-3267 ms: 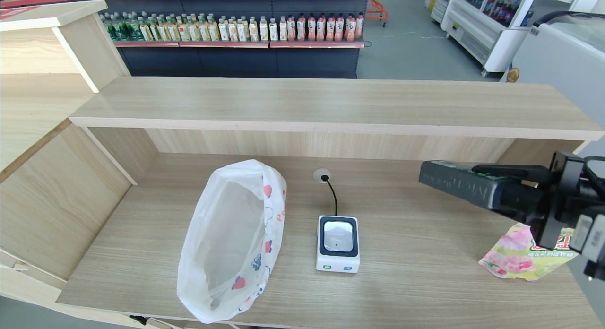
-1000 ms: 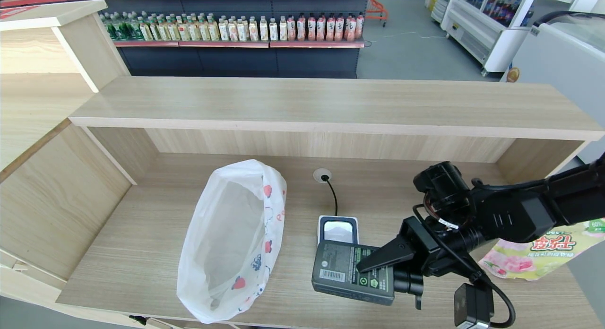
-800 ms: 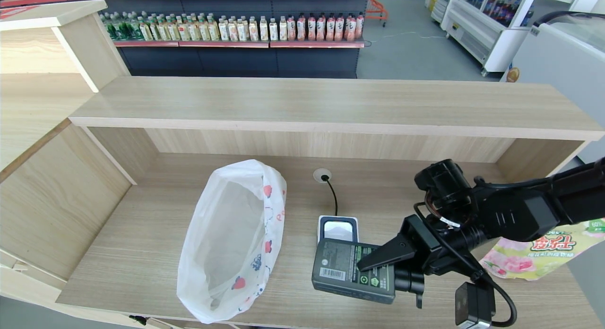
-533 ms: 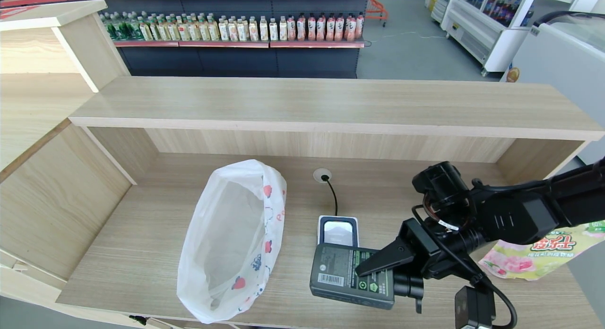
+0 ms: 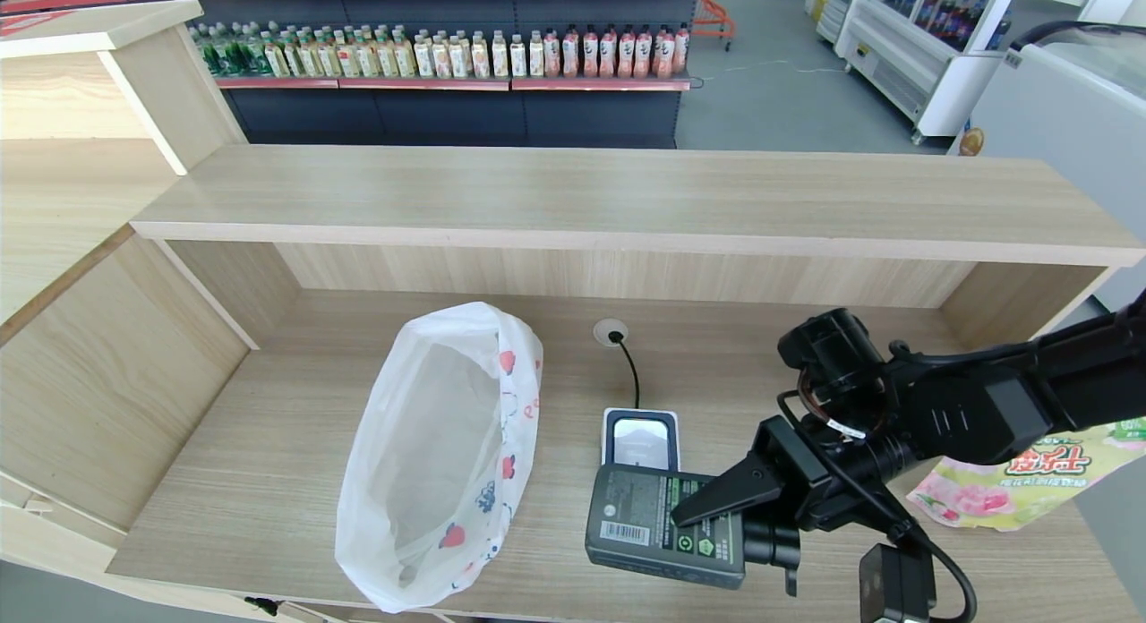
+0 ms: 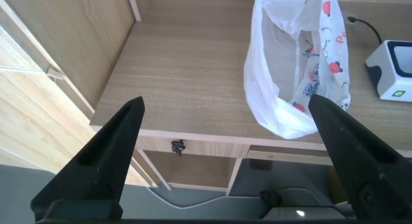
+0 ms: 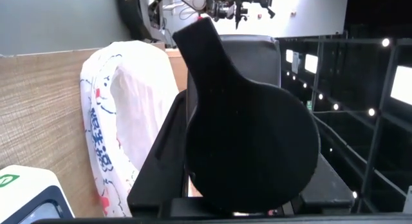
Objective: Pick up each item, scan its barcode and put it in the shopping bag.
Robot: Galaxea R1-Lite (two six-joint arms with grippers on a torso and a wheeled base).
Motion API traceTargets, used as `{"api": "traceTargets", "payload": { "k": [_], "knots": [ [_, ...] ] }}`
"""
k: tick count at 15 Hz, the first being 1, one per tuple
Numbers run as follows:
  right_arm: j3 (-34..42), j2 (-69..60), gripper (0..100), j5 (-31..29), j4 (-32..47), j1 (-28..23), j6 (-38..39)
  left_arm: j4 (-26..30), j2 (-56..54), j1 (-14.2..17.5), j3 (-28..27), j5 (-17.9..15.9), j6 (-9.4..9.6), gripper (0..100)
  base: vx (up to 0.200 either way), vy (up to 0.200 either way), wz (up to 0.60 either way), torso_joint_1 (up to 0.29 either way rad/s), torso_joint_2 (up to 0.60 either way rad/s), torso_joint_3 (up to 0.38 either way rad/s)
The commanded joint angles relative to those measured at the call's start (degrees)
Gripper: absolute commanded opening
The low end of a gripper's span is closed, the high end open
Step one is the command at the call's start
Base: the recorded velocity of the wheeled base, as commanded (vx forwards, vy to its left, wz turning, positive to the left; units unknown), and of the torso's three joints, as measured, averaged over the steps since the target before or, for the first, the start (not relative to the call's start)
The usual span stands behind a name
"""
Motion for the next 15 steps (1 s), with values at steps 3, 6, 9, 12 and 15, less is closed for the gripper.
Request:
{"api": "traceTargets", "payload": {
  "k": [3, 6, 9, 12, 15],
  "knots": [
    [-0.4, 1.4, 0, -0.1, 0.0, 0.0, -4.6, 0.0, 0.0, 0.0, 0.0, 0.0, 0.02, 100, 0.000, 0.000, 0.00, 0.000, 0.00, 0.000],
    [-2.6, 3.0, 0, -0.3, 2.9, 0.0, -4.6, 0.0, 0.0, 0.0, 0.0, 0.0, 0.02, 100, 0.000, 0.000, 0.00, 0.000, 0.00, 0.000],
    [-3.8, 3.6, 0, -0.4, 4.4, 0.1, -4.6, 0.0, 0.0, 0.0, 0.0, 0.0, 0.02, 100, 0.000, 0.000, 0.00, 0.000, 0.00, 0.000],
    [-3.8, 3.9, 0, -0.4, 4.4, 0.1, -4.6, 0.0, 0.0, 0.0, 0.0, 0.0, 0.02, 100, 0.000, 0.000, 0.00, 0.000, 0.00, 0.000],
    [-3.8, 3.8, 0, -0.3, 4.4, 0.0, -4.6, 0.0, 0.0, 0.0, 0.0, 0.0, 0.02, 100, 0.000, 0.000, 0.00, 0.000, 0.00, 0.000]
  ]
}}
